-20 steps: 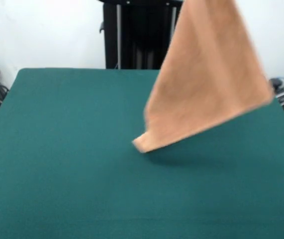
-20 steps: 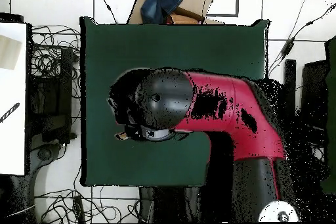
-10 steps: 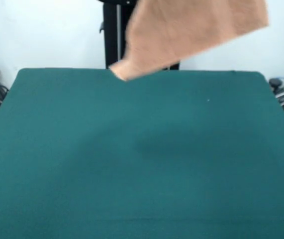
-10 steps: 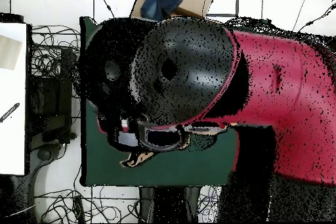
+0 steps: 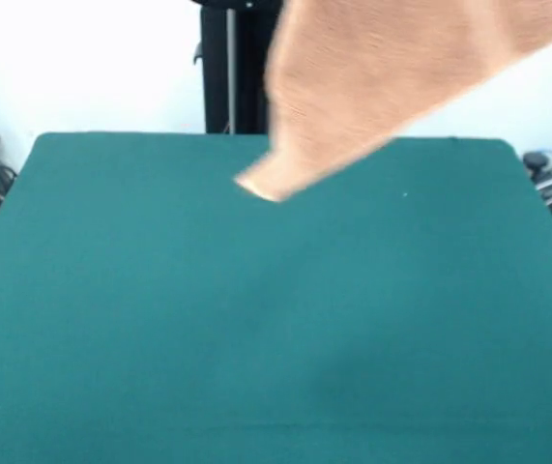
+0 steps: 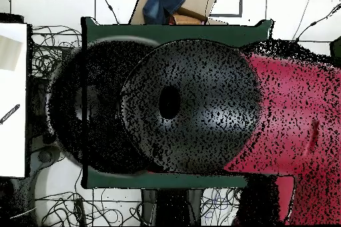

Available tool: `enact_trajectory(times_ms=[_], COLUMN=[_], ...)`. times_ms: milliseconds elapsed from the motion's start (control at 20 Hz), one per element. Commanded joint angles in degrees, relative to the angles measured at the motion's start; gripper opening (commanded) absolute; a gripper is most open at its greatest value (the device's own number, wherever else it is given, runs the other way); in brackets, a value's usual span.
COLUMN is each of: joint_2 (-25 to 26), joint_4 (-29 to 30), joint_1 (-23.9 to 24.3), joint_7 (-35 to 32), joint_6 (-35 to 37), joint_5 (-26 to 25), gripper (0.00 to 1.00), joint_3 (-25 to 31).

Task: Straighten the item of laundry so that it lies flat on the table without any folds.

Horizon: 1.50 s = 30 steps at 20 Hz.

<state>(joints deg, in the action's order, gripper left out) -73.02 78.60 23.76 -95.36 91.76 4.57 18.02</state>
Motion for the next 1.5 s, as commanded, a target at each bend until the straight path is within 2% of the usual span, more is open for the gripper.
enact_trajectory(times_ms=[50, 250, 400, 600, 750, 1500], joint_2=[0.4, 0.9, 1.8, 2.8, 3.4, 2.5], joint_4=[14.1, 19.0, 17.2, 22.5, 24.1, 27.6], joint_1=[-2.0, -1.2, -0.8, 0.0, 0.7, 5.9], joint_7=[-9.4, -5.3, -5.2, -2.2, -0.5, 6.0], joint_6=[-11.1, -18.0, -15.7, -24.3, -27.4, -28.1], joint_5=[1.4, 3.4, 0.7, 1.3, 1.1, 2.0], gripper=[0.00, 0.00, 0.00, 0.00, 0.00, 0.00], joint_3=[-4.9, -5.7, -5.0, -5.3, -5.2, -3.4])
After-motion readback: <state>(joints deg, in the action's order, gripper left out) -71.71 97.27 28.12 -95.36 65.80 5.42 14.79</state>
